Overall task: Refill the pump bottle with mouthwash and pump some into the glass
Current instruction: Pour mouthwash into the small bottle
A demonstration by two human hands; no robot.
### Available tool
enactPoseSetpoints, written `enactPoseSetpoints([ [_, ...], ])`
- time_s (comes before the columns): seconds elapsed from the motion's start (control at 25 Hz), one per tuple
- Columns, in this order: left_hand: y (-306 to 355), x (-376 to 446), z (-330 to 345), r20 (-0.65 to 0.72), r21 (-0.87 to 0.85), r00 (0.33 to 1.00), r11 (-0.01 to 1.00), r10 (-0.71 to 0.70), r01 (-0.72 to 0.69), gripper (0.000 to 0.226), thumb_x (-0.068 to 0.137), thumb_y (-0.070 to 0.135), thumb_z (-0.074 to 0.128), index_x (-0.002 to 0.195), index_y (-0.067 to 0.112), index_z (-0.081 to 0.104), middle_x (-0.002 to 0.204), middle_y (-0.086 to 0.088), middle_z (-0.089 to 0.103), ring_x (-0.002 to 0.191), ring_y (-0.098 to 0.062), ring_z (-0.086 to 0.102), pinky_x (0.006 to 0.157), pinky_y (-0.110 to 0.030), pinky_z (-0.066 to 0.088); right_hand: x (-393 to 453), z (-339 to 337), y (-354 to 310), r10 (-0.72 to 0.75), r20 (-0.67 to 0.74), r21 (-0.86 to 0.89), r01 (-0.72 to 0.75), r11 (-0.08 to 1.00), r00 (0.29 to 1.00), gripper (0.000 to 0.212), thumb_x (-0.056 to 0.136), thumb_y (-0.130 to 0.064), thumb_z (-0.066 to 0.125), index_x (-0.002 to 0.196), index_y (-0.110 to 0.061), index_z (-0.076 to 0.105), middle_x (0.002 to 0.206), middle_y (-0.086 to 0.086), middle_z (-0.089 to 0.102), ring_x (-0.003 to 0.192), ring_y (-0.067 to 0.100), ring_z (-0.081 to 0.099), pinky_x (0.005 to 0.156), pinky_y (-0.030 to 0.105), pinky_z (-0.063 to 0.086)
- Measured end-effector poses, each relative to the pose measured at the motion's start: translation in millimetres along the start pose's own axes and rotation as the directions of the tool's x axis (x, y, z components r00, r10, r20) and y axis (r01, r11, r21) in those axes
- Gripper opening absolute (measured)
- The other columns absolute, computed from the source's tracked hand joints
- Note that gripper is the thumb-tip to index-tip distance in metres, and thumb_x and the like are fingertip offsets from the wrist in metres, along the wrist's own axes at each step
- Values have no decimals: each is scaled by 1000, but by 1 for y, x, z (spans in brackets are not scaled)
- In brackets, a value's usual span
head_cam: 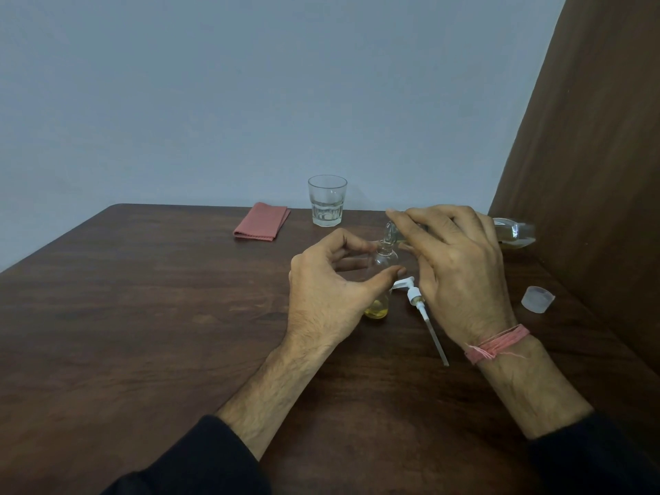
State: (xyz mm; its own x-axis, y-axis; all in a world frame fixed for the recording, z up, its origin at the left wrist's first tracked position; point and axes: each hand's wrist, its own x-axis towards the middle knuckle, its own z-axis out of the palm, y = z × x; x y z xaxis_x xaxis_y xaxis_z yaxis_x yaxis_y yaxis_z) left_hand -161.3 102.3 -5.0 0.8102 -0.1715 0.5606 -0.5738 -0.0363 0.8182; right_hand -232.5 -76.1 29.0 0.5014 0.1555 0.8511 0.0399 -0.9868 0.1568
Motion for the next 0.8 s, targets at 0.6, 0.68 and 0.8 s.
enactPoseSetpoints([
  [0.6, 1, 0, 0, 2, 16, 1000, 1000, 6, -6, 42, 72, 39, 111, 99, 34, 78, 110, 24, 86, 94, 6, 84, 82, -30, 73, 0, 1, 0, 1, 3, 0, -1, 1000, 1000, 70, 83, 3, 79, 148, -17, 65, 131, 2, 71, 117, 34, 61, 103, 49, 42],
  [0.68, 1, -1, 0, -1, 14, 1000, 1000, 1, -1, 42, 72, 39, 111, 98, 35, 78, 109, 25, 86, 95, 5, 84, 82, -31, 73, 0, 1, 1, 1, 5, 1, -1, 1000, 1000, 70, 83, 3, 78, 149, -18, 65, 132, 1, 71, 118, 33, 61, 104, 48, 41],
  [0.8, 1, -1, 1, -2, 15, 1000, 1000, 6, -6, 42, 72, 39, 111, 99, 35, 78, 110, 26, 85, 95, 5, 84, 81, -30, 73, 0, 2, 2, 3, 5, 0, -3, 1000, 1000, 70, 83, 3, 78, 149, -18, 65, 132, 0, 71, 119, 32, 60, 104, 47, 40],
])
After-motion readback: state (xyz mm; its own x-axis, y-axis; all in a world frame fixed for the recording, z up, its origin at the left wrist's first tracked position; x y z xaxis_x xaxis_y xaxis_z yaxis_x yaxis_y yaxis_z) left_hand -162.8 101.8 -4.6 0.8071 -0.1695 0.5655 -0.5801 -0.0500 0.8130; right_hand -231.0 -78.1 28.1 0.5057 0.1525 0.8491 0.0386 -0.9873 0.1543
